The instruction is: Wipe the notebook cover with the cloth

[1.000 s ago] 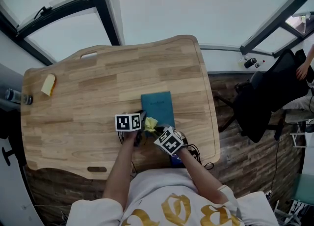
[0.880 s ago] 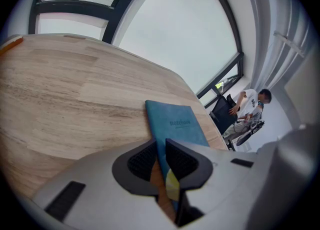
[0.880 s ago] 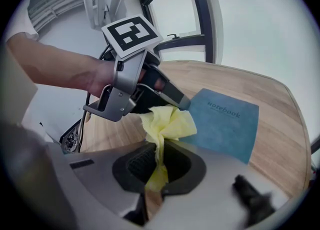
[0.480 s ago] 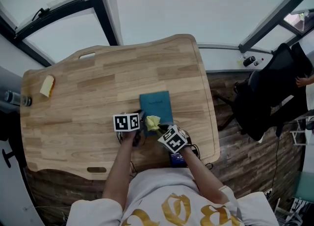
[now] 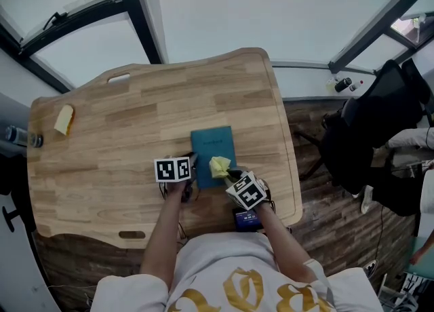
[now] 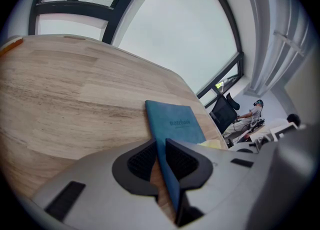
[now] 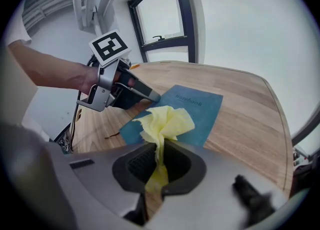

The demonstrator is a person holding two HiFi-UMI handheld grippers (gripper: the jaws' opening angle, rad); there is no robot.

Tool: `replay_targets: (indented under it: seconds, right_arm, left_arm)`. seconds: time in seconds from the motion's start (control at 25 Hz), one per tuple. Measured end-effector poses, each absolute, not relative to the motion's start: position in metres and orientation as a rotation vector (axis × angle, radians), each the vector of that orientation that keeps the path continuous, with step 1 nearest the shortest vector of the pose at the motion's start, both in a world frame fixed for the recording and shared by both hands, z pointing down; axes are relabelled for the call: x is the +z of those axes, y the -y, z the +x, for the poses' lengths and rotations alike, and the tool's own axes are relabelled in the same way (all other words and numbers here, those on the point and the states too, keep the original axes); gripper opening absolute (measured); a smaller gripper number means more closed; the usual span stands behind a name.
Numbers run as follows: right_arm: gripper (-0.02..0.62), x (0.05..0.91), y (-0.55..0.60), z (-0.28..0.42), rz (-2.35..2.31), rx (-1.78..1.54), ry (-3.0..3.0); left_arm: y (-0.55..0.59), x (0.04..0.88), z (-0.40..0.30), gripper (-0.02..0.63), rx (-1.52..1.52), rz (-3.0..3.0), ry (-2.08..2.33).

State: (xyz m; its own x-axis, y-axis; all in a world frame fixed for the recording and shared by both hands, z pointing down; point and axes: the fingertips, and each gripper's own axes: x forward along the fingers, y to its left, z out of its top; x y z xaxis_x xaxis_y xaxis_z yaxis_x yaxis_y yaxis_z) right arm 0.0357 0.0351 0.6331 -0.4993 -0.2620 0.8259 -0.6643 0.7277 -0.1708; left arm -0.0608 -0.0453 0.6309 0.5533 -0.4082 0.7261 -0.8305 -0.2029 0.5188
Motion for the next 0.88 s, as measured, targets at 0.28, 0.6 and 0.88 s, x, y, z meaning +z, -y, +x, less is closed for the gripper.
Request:
replay_targets:
  seconds: [0.28,0.6,0.88]
  right_arm:
    - [0.037,0.633,-0.030,0.042,0.717,0.573,2.086]
    - [0.037,0.634,-0.027,0.043,0.702,0.570,2.080]
    - [0.037,0.633,-0.012,0.045,0.732,0.565,2.090]
  left_arm:
    - [0.045,0.632,-0.061,0.069,0.541,1.811,1.015]
    - [0.045,0.631,-0.062,0.069,0.536,1.809,1.007]
    - [0.045,0.630,-0.061,0.067,0.536,1.803,0.999]
